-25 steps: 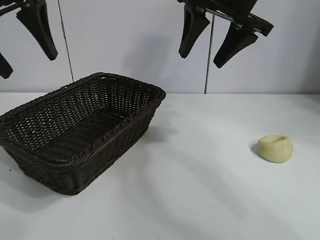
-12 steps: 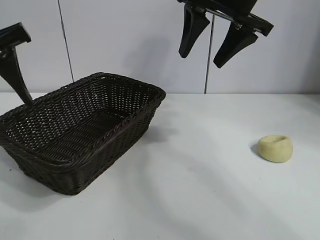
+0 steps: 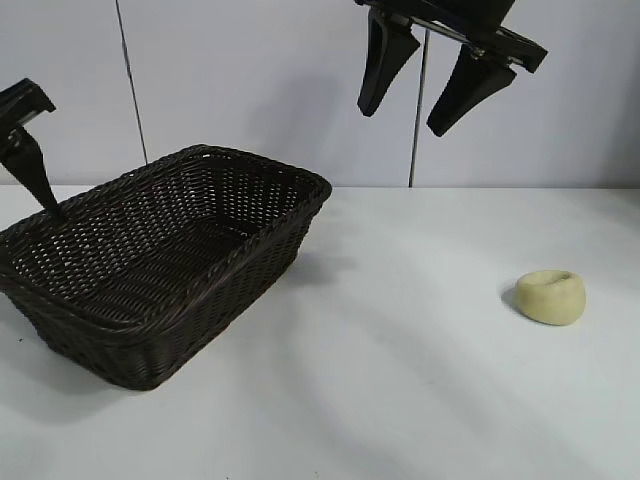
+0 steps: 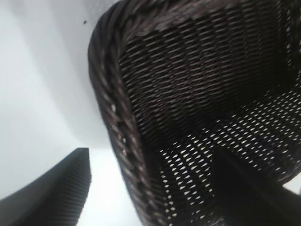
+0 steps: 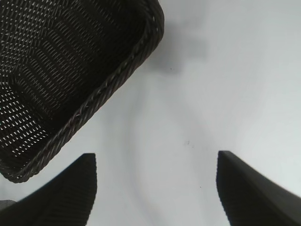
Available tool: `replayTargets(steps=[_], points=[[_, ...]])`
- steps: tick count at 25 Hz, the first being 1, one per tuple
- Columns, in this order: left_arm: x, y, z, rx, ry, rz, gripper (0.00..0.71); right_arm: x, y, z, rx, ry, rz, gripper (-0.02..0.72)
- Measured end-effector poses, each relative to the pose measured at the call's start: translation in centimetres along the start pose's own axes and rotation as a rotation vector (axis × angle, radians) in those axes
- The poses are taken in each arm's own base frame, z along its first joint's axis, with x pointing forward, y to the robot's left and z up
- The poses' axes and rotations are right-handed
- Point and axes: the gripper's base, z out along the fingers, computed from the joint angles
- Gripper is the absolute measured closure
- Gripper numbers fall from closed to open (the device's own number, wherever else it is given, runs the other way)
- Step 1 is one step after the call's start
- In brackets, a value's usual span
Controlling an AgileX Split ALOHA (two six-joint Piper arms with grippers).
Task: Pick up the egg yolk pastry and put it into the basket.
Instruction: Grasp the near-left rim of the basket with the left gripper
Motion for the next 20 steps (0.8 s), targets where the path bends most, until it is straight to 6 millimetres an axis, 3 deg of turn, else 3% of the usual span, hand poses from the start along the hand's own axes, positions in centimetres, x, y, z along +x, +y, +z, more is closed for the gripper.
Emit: replayTargets(steps=[15,18,20], points=[[-0.1,1.5,6.5,-0.116,0.088,-0.121,0.211,0.0,0.0,0.0,0.000,0.000,0.000,0.185],[-0.1,1.5,6.8,-0.117,0.090,-0.130,0.316,0.0,0.0,0.0,0.000,0.000,0.000,0.185],[-0.1,1.5,6.8,-0.116,0.089,-0.132,0.452,0.0,0.0,0.0,0.000,0.000,0.000,0.185]])
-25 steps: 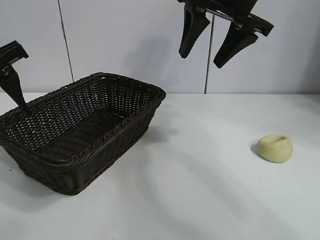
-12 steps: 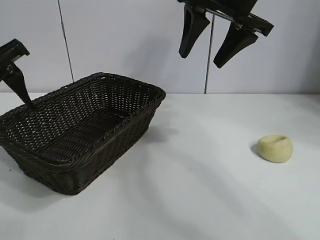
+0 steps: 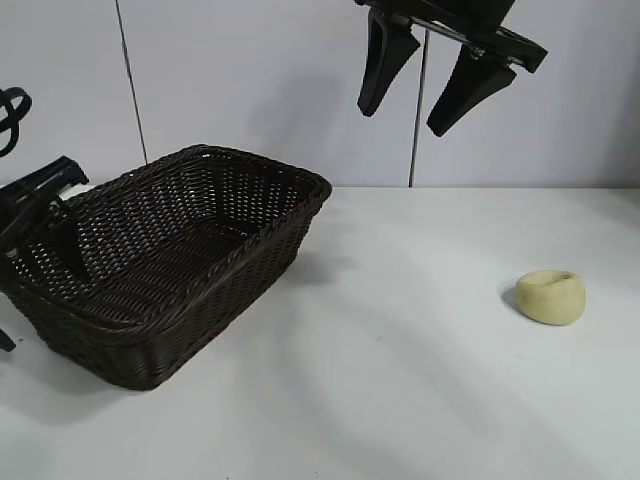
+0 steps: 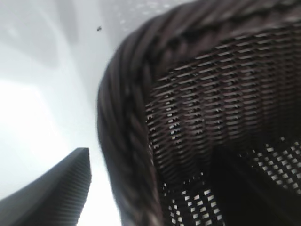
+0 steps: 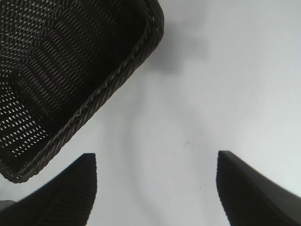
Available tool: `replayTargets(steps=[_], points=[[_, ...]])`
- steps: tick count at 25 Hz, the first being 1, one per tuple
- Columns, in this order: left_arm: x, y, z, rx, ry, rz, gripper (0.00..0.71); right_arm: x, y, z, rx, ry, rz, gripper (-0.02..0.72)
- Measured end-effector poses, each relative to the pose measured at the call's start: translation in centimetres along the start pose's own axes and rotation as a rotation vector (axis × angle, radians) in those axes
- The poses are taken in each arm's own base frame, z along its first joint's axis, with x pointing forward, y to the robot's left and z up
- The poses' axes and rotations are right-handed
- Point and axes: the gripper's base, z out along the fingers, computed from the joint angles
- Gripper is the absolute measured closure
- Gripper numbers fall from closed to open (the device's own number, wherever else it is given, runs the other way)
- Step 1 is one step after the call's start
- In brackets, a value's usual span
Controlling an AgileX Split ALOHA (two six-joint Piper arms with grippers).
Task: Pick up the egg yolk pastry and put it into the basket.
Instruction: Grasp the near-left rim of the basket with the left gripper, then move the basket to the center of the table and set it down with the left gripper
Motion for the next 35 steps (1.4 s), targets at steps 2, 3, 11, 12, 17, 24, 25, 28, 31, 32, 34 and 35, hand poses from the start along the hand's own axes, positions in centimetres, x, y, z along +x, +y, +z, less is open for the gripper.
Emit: replayTargets(steps=[2,3,11,12,17,24,25,28,31,32,34,35], points=[[0.0,0.0,0.0,0.004,0.000,-0.012,0.583,0.0,0.0,0.0,0.000,0.000,0.000,0.185],[-0.1,-0.1,0.0,0.012,-0.005,-0.027,0.611,0.0,0.0,0.0,0.000,0.000,0.000,0.185],[0.2,-0.6,-0.4,0.025,0.048,-0.055,0.611,0.0,0.0,0.0,0.000,0.000,0.000,0.185],[0.2,-0.9,-0.6,0.030,0.053,-0.039,0.611,0.0,0.0,0.0,0.000,0.000,0.000,0.185],[-0.2,-3.1,-2.5,0.074,0.072,0.067,0.611,0.0,0.0,0.0,0.000,0.000,0.000,0.185],[-0.6,-5.1,-4.2,0.107,0.091,0.268,0.611,0.0,0.0,0.0,0.000,0.002,0.000,0.185],[-0.6,-5.2,-4.3,0.105,0.096,0.293,0.611,0.0,0.0,0.0,0.000,0.002,0.000,0.185],[-0.5,-5.3,-4.6,0.097,0.112,0.364,0.611,0.0,0.0,0.0,0.000,0.002,0.000,0.185],[-0.7,-5.8,-4.6,0.092,0.130,0.416,0.611,0.0,0.0,0.0,0.000,0.002,0.000,0.185],[-0.8,-6.2,-4.6,0.093,0.137,0.441,0.611,0.0,0.0,0.0,0.000,0.002,0.000,0.185],[-1.2,-6.8,-4.0,0.079,0.173,0.500,0.611,0.0,0.0,0.0,0.000,0.002,0.000,0.185],[-1.4,-7.3,-3.6,0.073,0.187,0.539,0.611,0.0,0.0,0.0,0.000,0.002,0.000,0.185]])
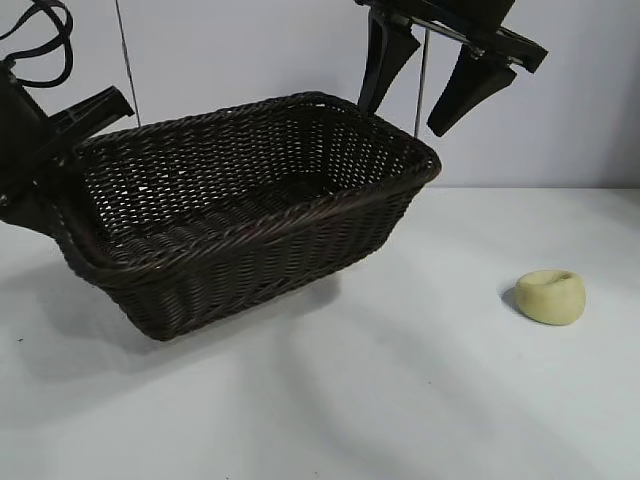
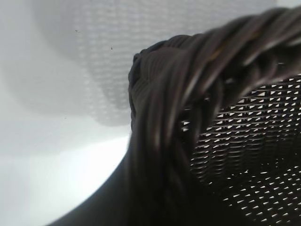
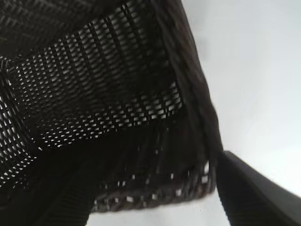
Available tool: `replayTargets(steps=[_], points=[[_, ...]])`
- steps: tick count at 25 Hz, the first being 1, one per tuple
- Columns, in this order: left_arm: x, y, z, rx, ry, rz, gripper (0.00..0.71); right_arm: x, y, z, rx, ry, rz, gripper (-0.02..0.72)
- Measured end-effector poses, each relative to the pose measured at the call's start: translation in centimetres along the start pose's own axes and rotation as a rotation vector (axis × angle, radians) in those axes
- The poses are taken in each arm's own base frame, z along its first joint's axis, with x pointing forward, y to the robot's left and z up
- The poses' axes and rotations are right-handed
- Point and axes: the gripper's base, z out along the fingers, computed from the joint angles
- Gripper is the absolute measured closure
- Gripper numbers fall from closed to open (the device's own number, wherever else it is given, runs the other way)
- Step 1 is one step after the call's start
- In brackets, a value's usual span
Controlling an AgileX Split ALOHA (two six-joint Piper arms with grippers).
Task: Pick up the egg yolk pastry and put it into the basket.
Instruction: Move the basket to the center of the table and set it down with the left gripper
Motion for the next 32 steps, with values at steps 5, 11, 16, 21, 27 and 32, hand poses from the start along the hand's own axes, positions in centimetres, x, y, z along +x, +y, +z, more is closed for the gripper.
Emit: replayTargets(steps=[5,11,16,21,27,32], points=[[-2.2,-0.8,1.1,-0.024,0.075,0.188,0.611,0.0,0.0,0.0,0.000,0.000,0.000,0.185],[-3.8,-1.2,2.4,-0.035,0.113,0.288,0.611,0.0,0.0,0.0,0.000,0.000,0.000,0.185],[-4.2,-0.7,3.7,-0.048,0.118,0.322,0.611,0.0,0.0,0.0,0.000,0.000,0.000,0.185],[-4.5,-0.1,5.3,-0.057,0.134,0.324,0.611,0.0,0.0,0.0,-0.002,0.000,0.001,0.185],[-4.8,0.0,6.2,-0.054,0.124,0.316,0.606,0.0,0.0,0.0,-0.002,0.000,0.001,0.185],[-5.1,-0.2,6.1,-0.041,0.098,0.311,0.344,0.0,0.0,0.0,-0.002,0.000,0.001,0.185]])
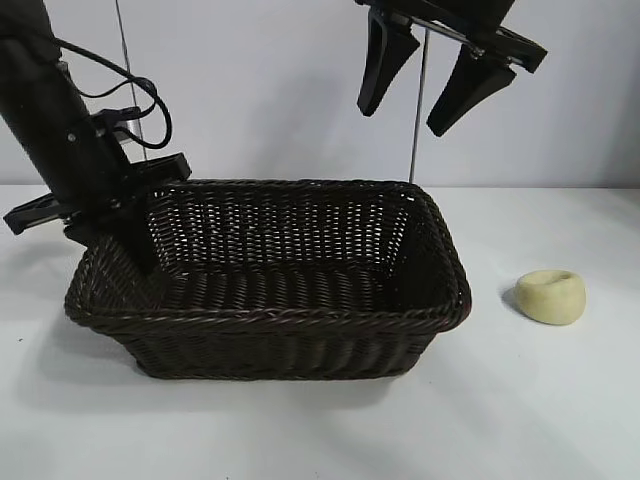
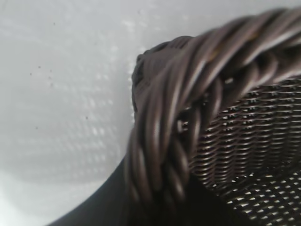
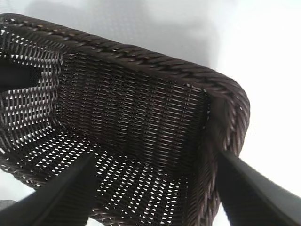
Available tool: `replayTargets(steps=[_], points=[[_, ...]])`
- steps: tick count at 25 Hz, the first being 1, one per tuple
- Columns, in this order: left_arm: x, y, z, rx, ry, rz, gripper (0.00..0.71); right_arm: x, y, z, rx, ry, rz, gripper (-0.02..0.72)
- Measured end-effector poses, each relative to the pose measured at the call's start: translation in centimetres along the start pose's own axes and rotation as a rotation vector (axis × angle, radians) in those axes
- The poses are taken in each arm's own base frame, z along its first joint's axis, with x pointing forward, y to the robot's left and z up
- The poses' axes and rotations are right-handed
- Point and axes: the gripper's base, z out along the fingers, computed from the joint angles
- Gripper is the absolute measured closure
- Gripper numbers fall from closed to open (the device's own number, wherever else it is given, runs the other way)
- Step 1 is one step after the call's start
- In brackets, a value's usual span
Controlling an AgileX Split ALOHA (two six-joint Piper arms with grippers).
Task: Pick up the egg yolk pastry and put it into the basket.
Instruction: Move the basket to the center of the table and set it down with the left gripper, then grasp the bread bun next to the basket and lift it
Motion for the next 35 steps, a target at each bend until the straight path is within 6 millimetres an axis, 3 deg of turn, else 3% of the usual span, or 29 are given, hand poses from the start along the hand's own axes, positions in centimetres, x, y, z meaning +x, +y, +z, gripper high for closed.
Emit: replayTargets(steps=[2,5,11,15,20,24,28,35], points=[[-0.1,-0.1,-0.1,0.002,0.000,0.002,0.231,0.0,0.0,0.0,0.000,0.000,0.000,0.185],[-0.3,-0.4,-0.7,0.009,0.010,0.011,0.175,0.0,0.0,0.0,0.000,0.000,0.000,0.185],[-0.4,-1.4,-3.1,0.022,0.008,0.044,0.158,0.0,0.0,0.0,0.000,0.000,0.000,0.185],[0.3,-2.3,-6.5,0.001,-0.039,0.093,0.158,0.0,0.0,0.0,0.000,0.000,0.000,0.185],[1.9,-3.6,-10.7,0.008,-0.100,0.130,0.158,0.0,0.0,0.0,0.001,0.000,0.000,0.185],[4.2,-4.1,-12.7,0.036,-0.163,0.124,0.158,0.0,0.0,0.0,0.002,0.000,-0.001,0.185],[5.6,-4.5,-12.7,0.132,-0.262,0.046,0.158,0.0,0.0,0.0,0.002,0.000,-0.001,0.185],[4.7,-4.3,-10.3,0.209,-0.252,-0.056,0.158,0.0,0.0,0.0,0.002,0.000,-0.001,0.185]])
